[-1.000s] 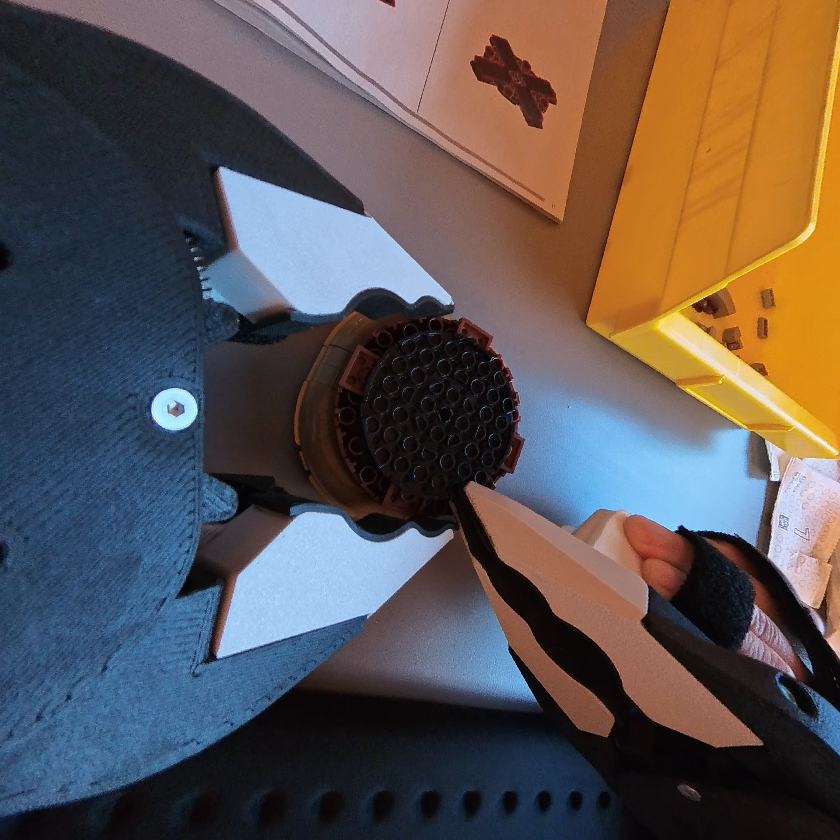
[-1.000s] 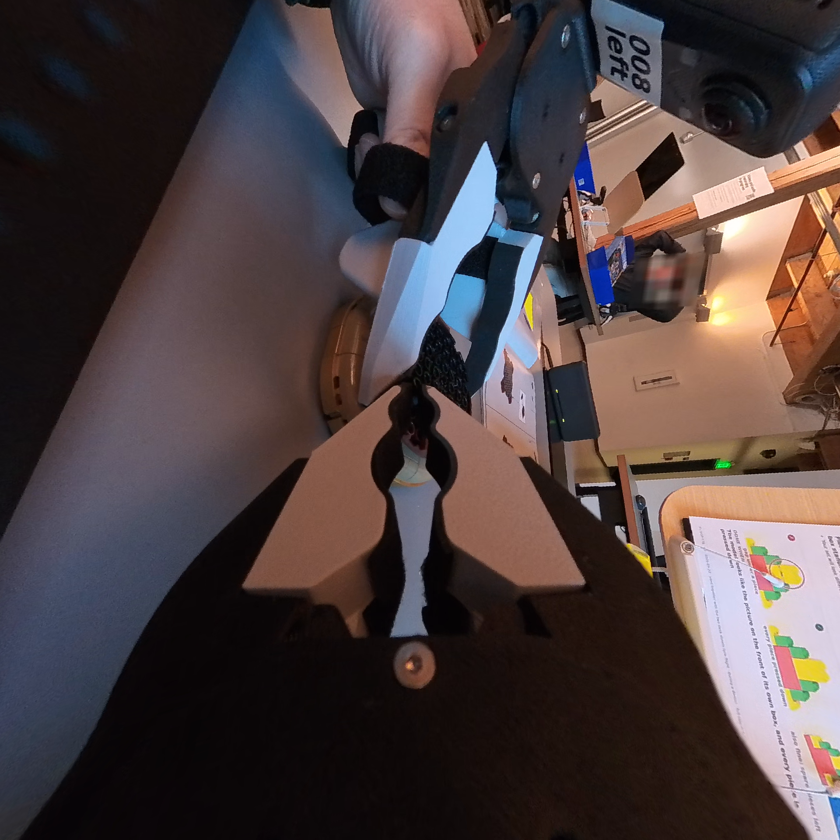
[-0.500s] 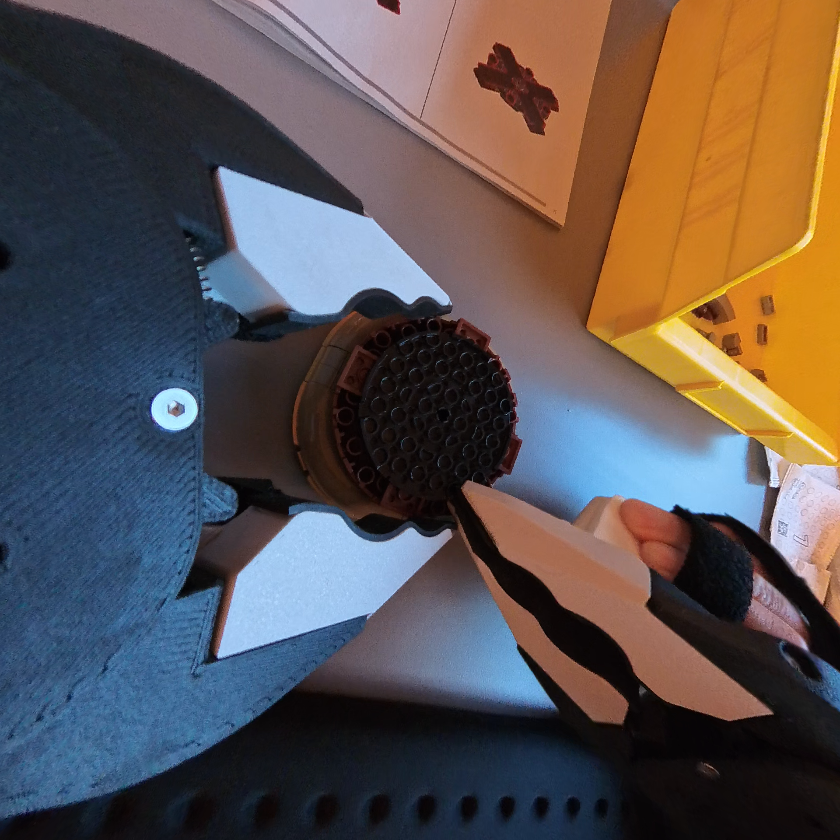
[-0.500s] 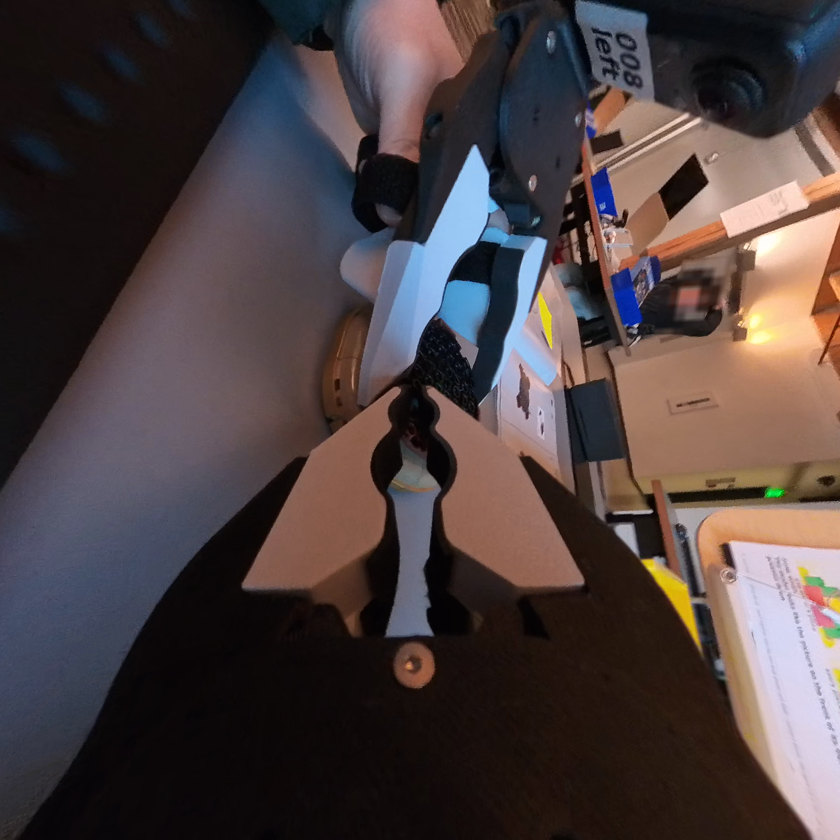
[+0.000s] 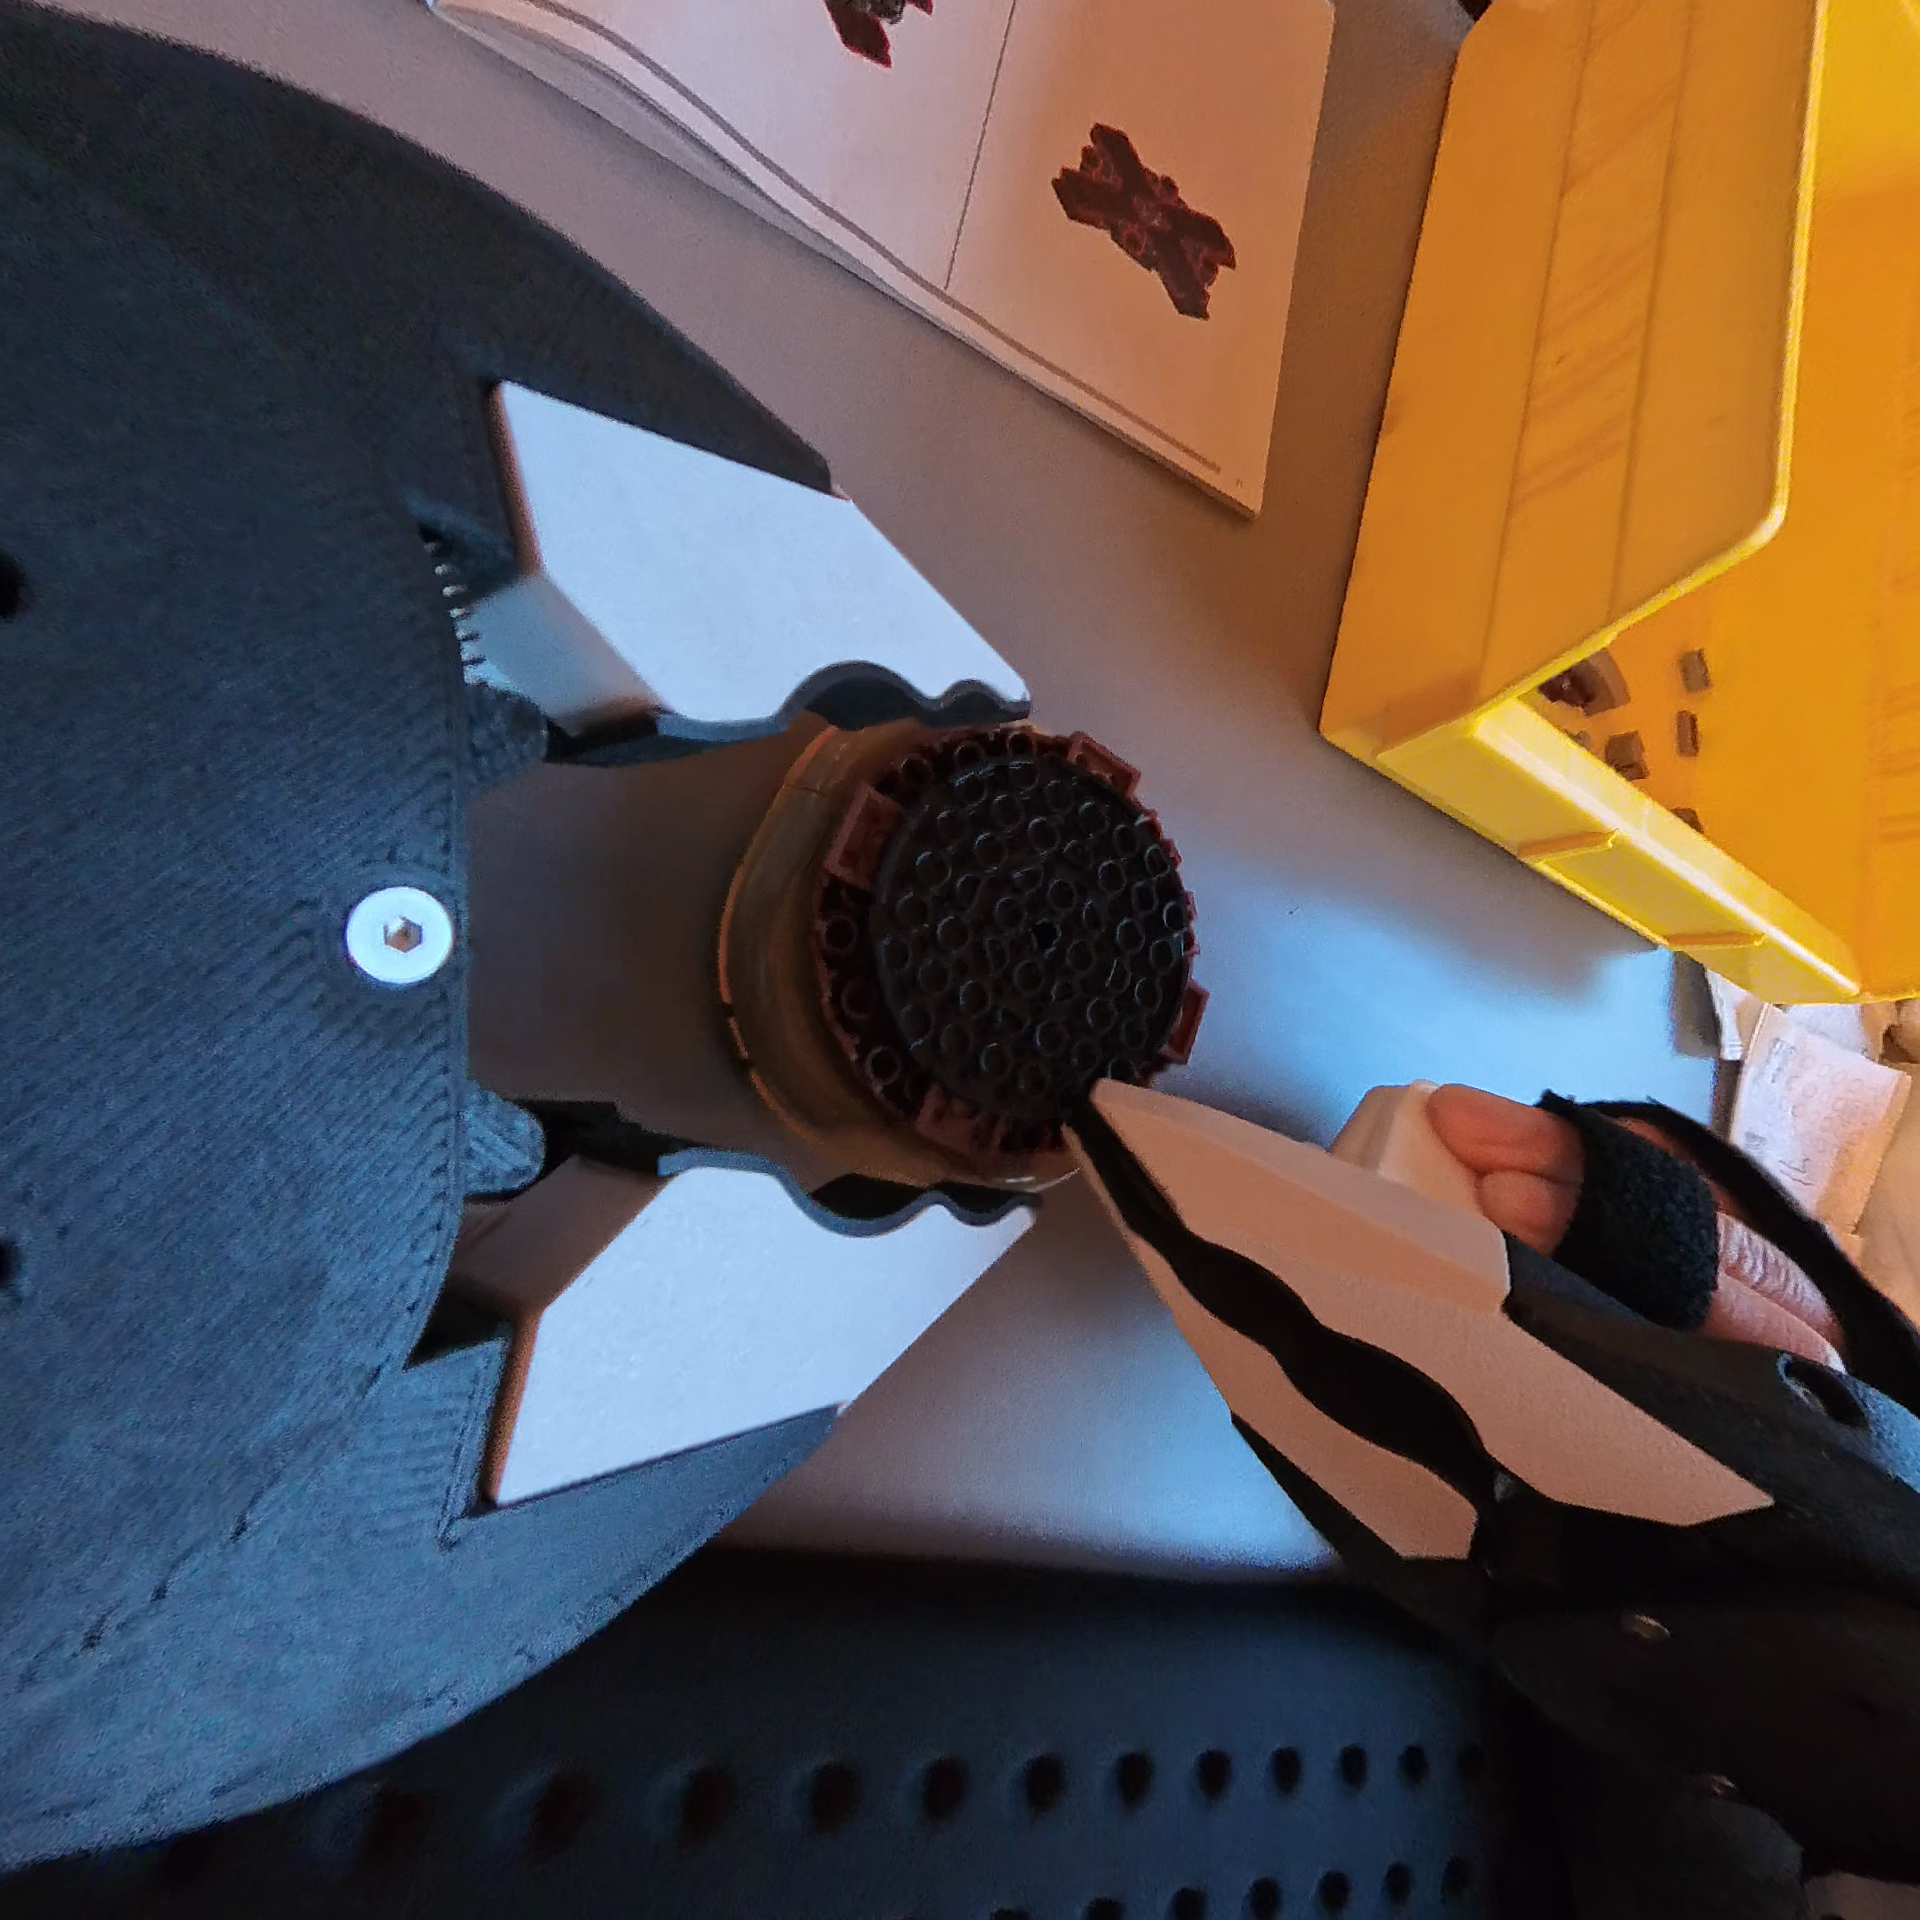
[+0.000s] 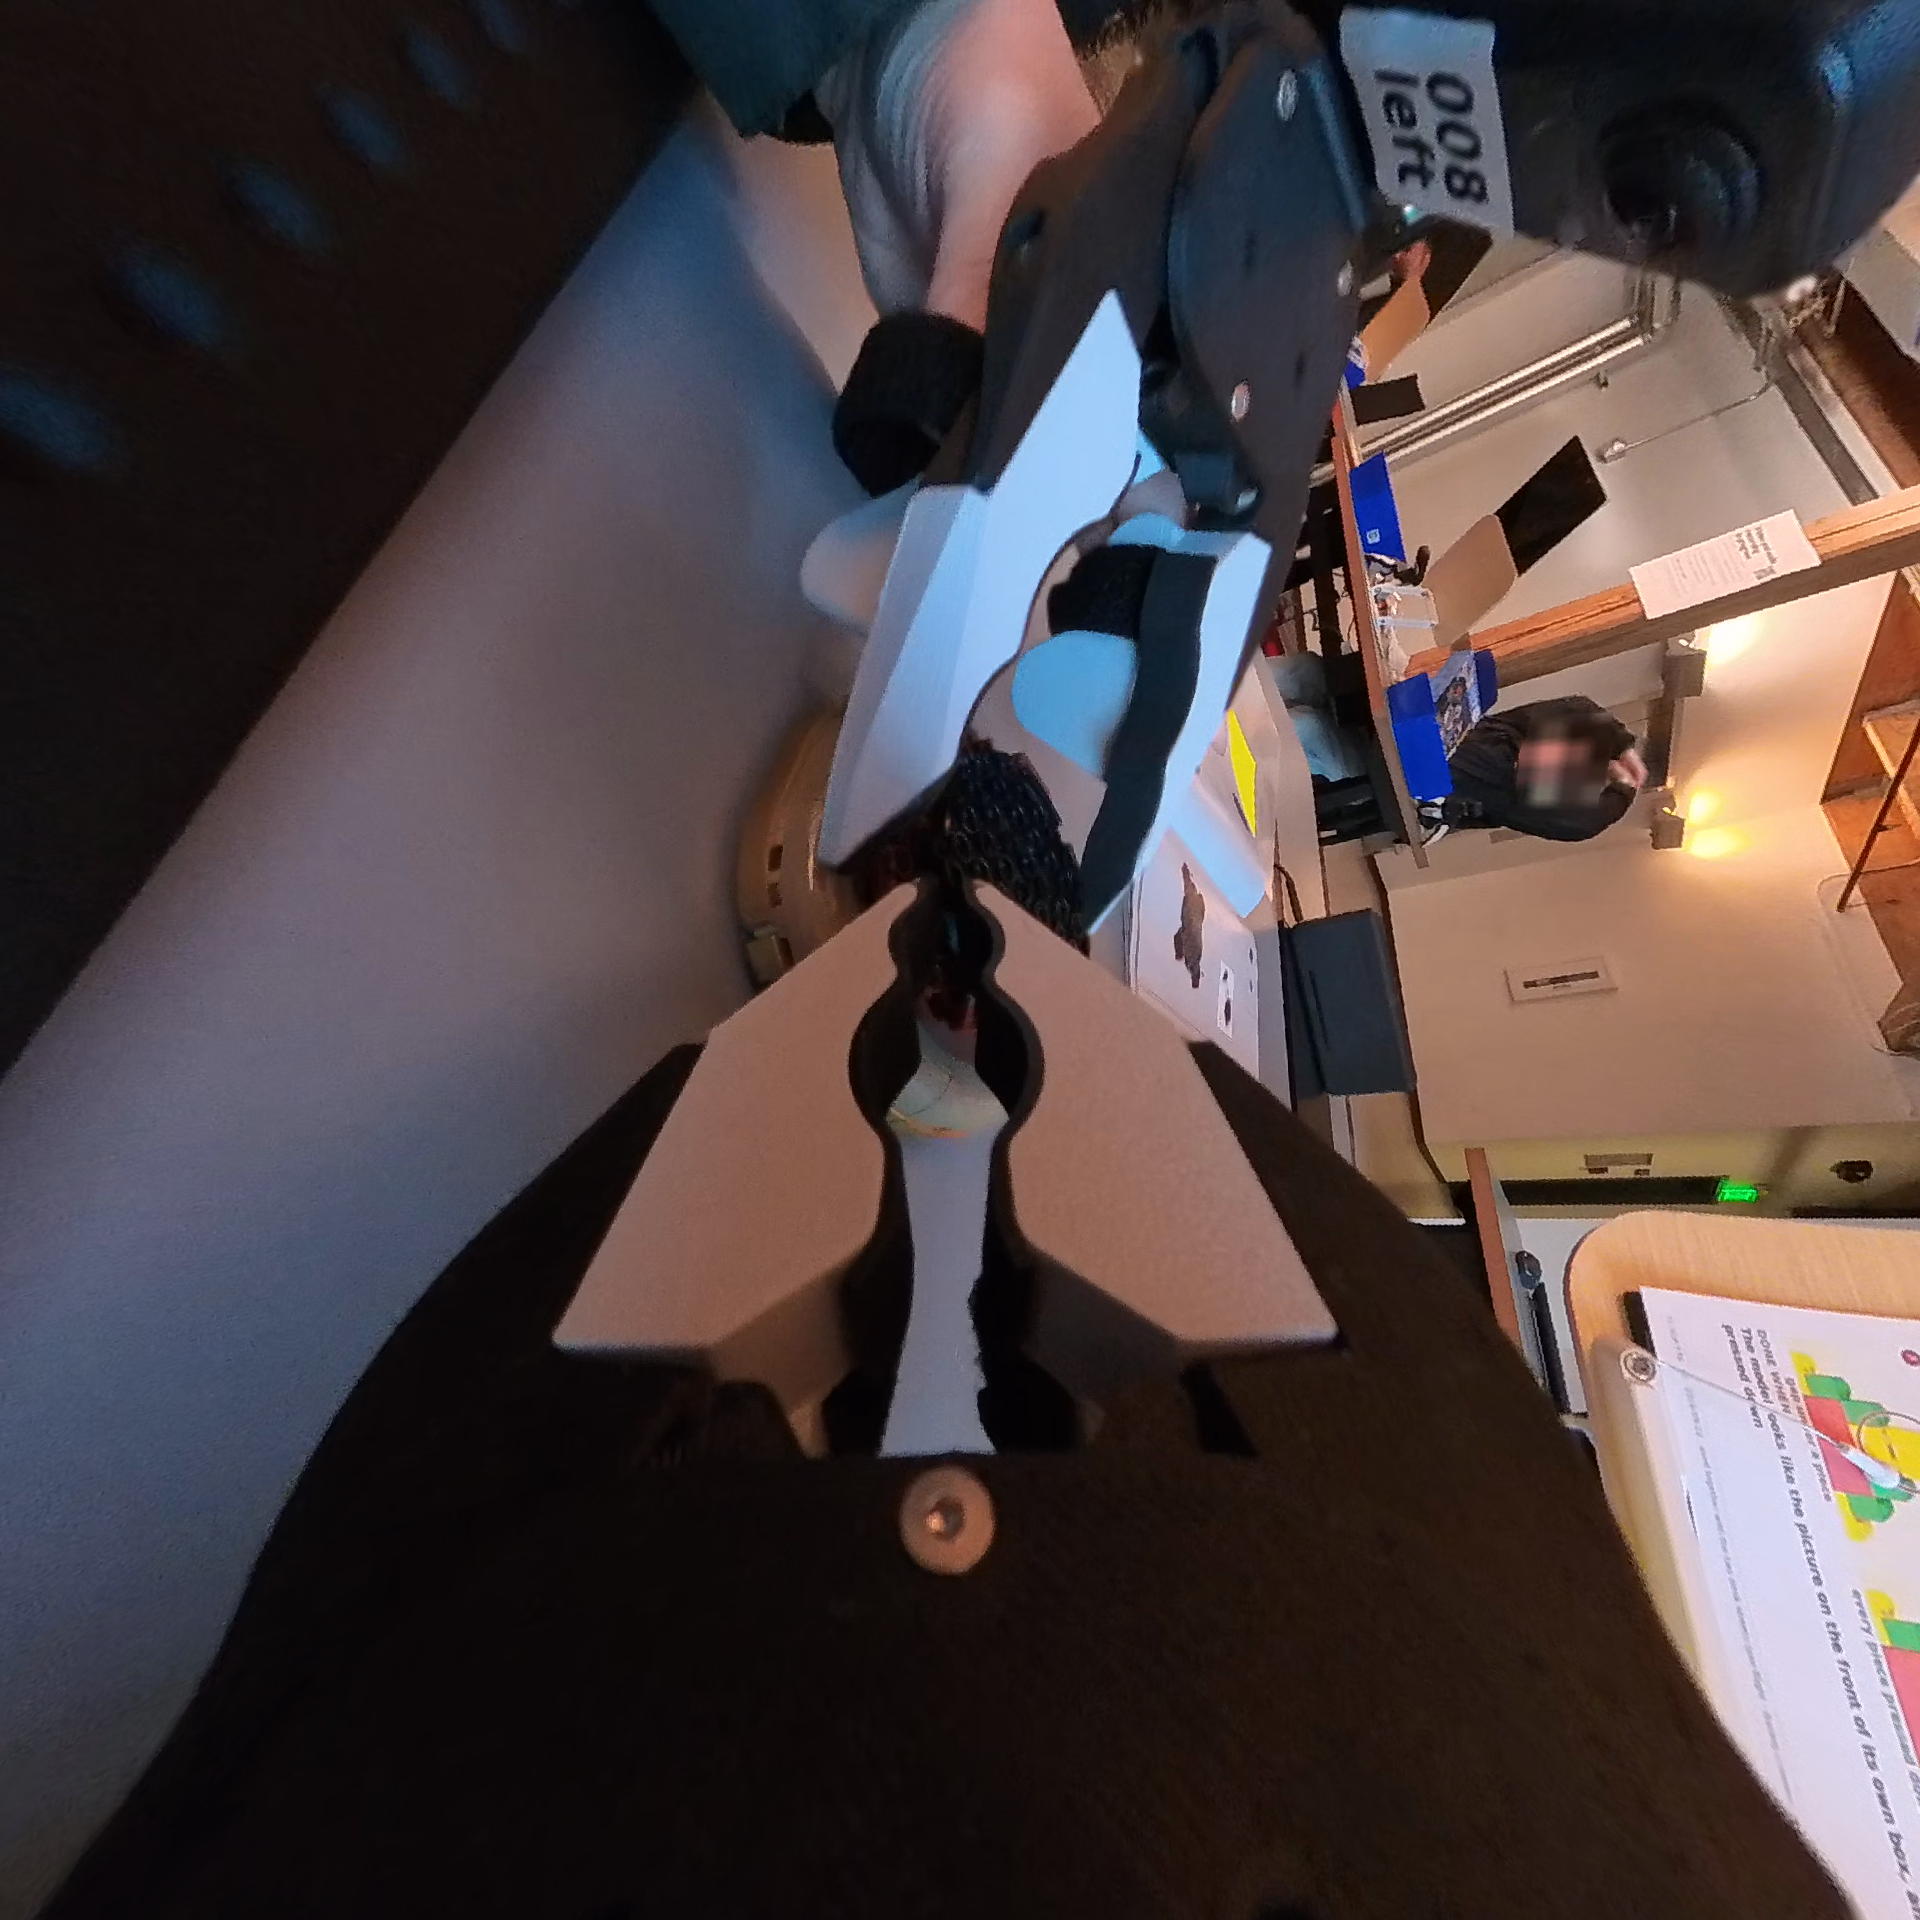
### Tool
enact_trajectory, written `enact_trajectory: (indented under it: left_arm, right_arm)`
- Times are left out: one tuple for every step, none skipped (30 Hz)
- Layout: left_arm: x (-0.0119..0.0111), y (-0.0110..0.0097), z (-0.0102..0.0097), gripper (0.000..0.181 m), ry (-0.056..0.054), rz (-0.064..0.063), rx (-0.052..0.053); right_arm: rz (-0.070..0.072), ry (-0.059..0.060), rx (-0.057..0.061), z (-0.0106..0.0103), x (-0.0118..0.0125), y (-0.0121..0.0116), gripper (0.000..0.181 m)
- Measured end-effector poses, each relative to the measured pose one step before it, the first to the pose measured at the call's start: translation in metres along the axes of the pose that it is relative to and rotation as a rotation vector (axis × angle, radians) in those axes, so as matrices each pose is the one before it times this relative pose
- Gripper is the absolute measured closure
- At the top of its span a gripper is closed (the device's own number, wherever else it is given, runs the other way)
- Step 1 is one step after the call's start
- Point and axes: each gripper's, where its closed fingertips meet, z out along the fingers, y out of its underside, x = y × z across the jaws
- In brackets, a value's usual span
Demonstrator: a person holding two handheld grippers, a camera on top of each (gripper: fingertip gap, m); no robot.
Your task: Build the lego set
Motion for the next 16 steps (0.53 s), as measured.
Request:
enact_trajectory:
  left_arm:
    - [-0.00067,-0.00136,-0.00253,0.094,0.0106,-0.0208,0.0148]
    - [-0.00092,-0.002,-0.00337,0.096,0.0112,-0.0231,0.0212]
    - [-0.00157,-0.00191,-0.00385,0.1,0.0072,-0.0206,0.0218]
    - [-0.00219,-0.00143,-0.00391,0.103,0.0023,-0.0185,0.0199]
    - [-0.00213,-0.00137,-0.00316,0.105,0.0004,-0.0186,0.0173]
    - [-0.00056,-0.00139,-0.00217,0.105,0.0078,-0.0145,0.0141]
    - [0.00061,-0.00174,-0.00112,0.105,0.0112,-0.0112,0.0135]
    - [0.00187,-0.00109,0.0001,0.105,0.0156,-0.008,0.0067]
    - [0.00054,0.00113,0.00111,0.105,0.0049,-0.0034,-0.0092]
    - [-0.00099,0.00238,0.00159,0.105,-0.0076,-0.0001,-0.0176]
    - [-0.00039,0.00186,0.00127,0.105,-0.005,0.0022,-0.0145]
    - [0.0,0.00128,0.00106,0.105,-0.0027,0.0034,-0.0101]
    - [-0.00038,0.00129,0.00097,0.108,-0.0057,0.003,-0.0101]
    - [-0.0018,0.00052,0.00086,0.111,-0.0149,0.0016,-0.0047]
    - [-0.00173,0.00037,0.00038,0.114,-0.0161,0.0033,-0.0029]
    - [0.00022,0.00024,0.00021,0.114,-0.0038,0.0076,-0.0015]
  right_arm:
    - [0.0044,0.0029,-0.0049,-0.00034,0.001,0.00213,0.181]
    - [0.008,-0.0004,-0.0023,-0.00022,0.00068,0.00162,0.18]
    - [0.0069,-0.0001,-0.0006,-0.00005,0.00059,0.00093,0.18]
    - [-0.0007,0.001,-0.0009,-0.00002,0.00031,0.00055,0.18]
    - [-0.0045,0.0016,0.0004,0.00003,0.00003,-0.00009,0.18]
    - [-0.0023,0.0018,-0.0005,0.00006,0.00003,-0.00004,0.18]
    - [-0.0018,0.0006,-0.0006,0.00022,0.00001,-0.00005,0.18]
    - [0.0,0.0001,0.0002,0.00028,0.00009,-0.00008,0.18]
    - [0.001,-0.0004,0.0002,0.00018,-0.00001,-0.00018,0.18]
    - [-0.0001,0.0,-0.0005,0.0001,0.00004,0.00004,0.18]
    - [-0.0012,0.0011,-0.0009,-0.00004,0.00008,0.00005,0.18]
    - [-0.0024,0.0018,-0.0013,0.0,0.00004,0.00007,0.18]
    - [-0.0047,0.0024,-0.0021,0.00003,0.00005,-0.00009,0.18]
    - [-0.007,0.004,-0.0018,0.00011,0.00021,-0.00018,0.18]
    - [-0.0086,0.0068,-0.0003,0.00013,0.00051,-0.0007,0.18]
    - [-0.0093,0.0047,-0.0022,0.00019,0.00015,-0.00037,0.179]
